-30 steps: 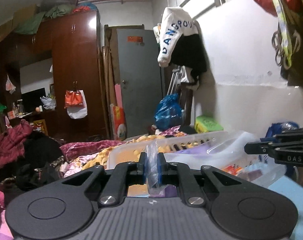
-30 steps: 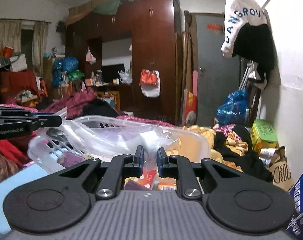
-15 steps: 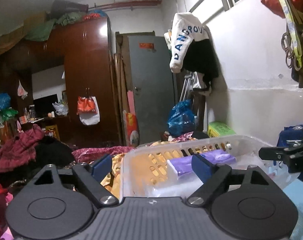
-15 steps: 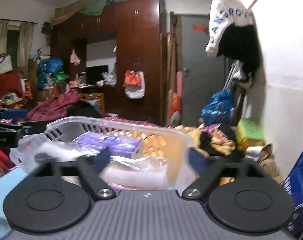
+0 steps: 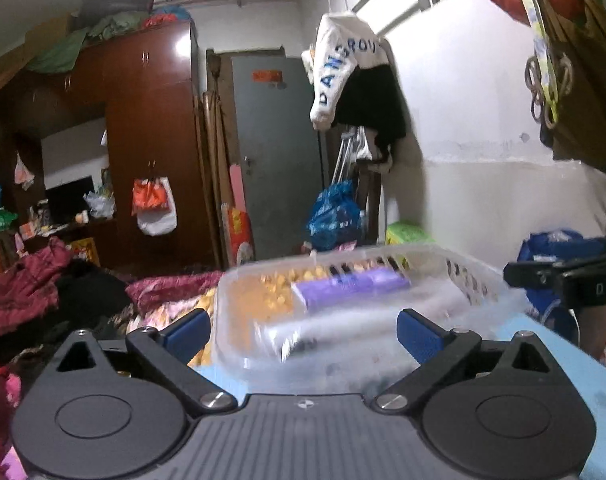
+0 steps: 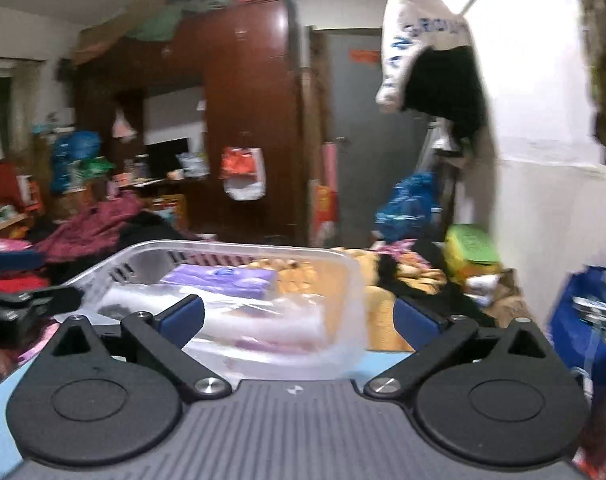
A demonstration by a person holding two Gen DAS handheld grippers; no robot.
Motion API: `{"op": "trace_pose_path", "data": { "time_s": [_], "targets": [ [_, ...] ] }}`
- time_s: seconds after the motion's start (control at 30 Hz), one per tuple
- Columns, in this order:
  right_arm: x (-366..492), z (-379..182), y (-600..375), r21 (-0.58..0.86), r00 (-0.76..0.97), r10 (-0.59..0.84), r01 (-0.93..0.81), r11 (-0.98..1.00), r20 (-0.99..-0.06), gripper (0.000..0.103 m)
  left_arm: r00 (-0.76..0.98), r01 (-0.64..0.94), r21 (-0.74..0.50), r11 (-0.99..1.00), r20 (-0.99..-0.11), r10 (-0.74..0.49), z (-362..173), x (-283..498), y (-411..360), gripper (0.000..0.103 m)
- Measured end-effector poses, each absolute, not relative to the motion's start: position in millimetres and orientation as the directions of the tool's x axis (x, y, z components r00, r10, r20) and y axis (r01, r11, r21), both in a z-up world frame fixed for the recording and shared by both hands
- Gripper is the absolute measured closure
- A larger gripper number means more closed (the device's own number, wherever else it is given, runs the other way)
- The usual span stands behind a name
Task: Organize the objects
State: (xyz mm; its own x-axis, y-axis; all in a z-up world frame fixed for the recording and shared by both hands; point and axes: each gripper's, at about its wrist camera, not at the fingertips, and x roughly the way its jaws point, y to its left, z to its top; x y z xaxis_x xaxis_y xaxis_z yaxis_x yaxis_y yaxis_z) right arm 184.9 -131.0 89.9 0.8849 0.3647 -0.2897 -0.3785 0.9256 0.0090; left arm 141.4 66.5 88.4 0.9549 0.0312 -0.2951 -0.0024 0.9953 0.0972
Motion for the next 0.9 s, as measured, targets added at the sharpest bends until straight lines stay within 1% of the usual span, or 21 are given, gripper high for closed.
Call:
{"op": "trace_pose_path", "data": {
  "time_s": [0.13,0.2,0.27,0.33,0.43,0.53,0.67,0.9],
  "targets": [
    [144.0,85.6,-138.1,-0.014,0.881,0.372,-0.393,0.919,-0.293,0.000,0.954,-0.011,0.110,0.994,-0.298,0.043,86.1,103.2,55.6,0.002],
    [124.0,83.0,-144.5,0.023,0.865,0.396,-0.410,0.912,-0.307,0.000,0.964,-0.006,0.097,0.995,-0.265,0.031,84.6,80.2,51.4,0.002],
    [104.8,77.7,-150.9,0.067,0.842,0.435,-0.437,0.897,-0.319,0.000,0.967,-0.006,0.072,0.997,-0.254,0.025,80.4,55.9,47.3,0.002],
    [85.5,71.1,-153.9,0.074,0.847,0.433,-0.432,0.899,-0.309,0.000,0.966,0.004,0.051,0.999,-0.260,0.009,75.3,40.7,44.0,0.002],
    [66.4,63.3,-154.9,0.044,0.875,0.403,-0.407,0.913,-0.270,0.000,0.958,-0.003,0.067,0.998,-0.286,0.022,65.6,30.6,35.5,0.002],
    [68.6,63.1,-150.5,0.032,0.863,0.414,-0.423,0.905,-0.289,0.000,0.954,0.001,0.085,0.996,-0.298,0.025,62.1,29.3,30.0,0.002],
    [77.3,65.4,-147.5,0.050,0.868,0.406,-0.410,0.911,-0.287,0.000,0.956,-0.003,0.055,0.998,-0.292,0.019,63.3,28.7,31.7,0.002],
    [77.9,61.9,-150.1,0.073,0.867,0.404,-0.401,0.913,-0.292,0.000,0.957,-0.020,0.048,0.999,-0.290,0.033,61.6,24.7,33.8,0.002]
  ]
}}
